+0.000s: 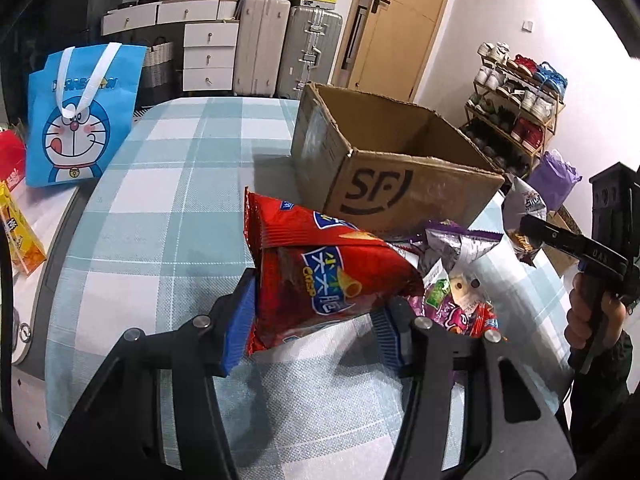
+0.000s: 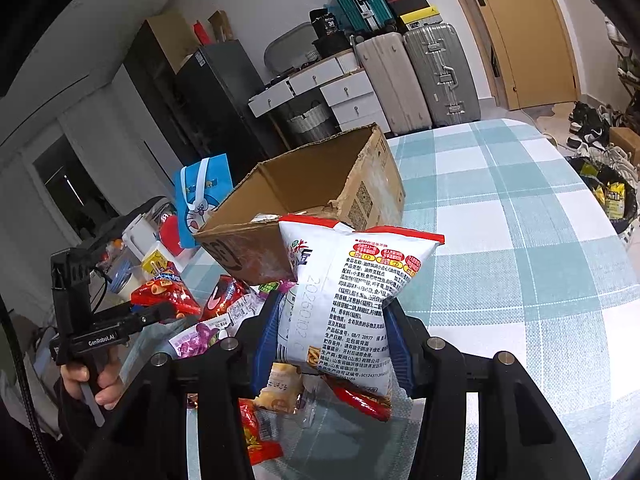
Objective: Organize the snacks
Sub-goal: 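Carry both bags over the cardboard box with both tools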
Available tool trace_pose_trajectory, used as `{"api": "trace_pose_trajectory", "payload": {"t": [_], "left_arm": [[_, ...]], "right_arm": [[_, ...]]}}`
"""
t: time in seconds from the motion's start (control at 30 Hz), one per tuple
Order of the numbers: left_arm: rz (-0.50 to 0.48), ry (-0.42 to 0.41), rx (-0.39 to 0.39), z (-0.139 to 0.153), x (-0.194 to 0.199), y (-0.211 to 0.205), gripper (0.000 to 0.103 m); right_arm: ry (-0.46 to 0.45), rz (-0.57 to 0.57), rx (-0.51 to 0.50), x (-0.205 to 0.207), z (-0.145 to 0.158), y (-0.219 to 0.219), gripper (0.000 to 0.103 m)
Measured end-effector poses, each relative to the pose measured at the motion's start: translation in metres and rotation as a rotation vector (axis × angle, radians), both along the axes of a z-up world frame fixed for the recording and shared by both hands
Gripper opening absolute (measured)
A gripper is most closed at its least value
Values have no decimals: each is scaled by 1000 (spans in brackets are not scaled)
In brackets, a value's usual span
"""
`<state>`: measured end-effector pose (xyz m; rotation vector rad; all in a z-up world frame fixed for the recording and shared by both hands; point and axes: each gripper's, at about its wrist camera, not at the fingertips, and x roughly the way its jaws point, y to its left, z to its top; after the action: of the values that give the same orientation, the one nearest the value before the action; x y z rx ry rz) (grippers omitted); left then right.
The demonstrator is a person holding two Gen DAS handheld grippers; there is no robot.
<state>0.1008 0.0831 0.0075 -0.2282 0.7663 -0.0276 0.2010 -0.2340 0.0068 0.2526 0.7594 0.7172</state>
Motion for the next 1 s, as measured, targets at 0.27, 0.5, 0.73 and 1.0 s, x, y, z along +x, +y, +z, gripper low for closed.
{"api": "trace_pose_trajectory", "payload": {"t": [0.27, 0.5, 0.73, 1.0], "left_arm": [[0, -29, 10, 8, -4, -5, 51], [-2, -69, 12, 21, -6, -13, 51], [-12, -98, 21, 35, -8, -24, 51], [-30, -133, 30, 52, -6, -35, 51]], "right_arm": [[-15, 4, -1, -1, 3, 1, 49], [-50, 29, -28, -9, 10, 9, 49], [-93, 50, -37, -18, 23, 15, 49], [-119, 67, -37, -19, 34, 18, 49]]}}
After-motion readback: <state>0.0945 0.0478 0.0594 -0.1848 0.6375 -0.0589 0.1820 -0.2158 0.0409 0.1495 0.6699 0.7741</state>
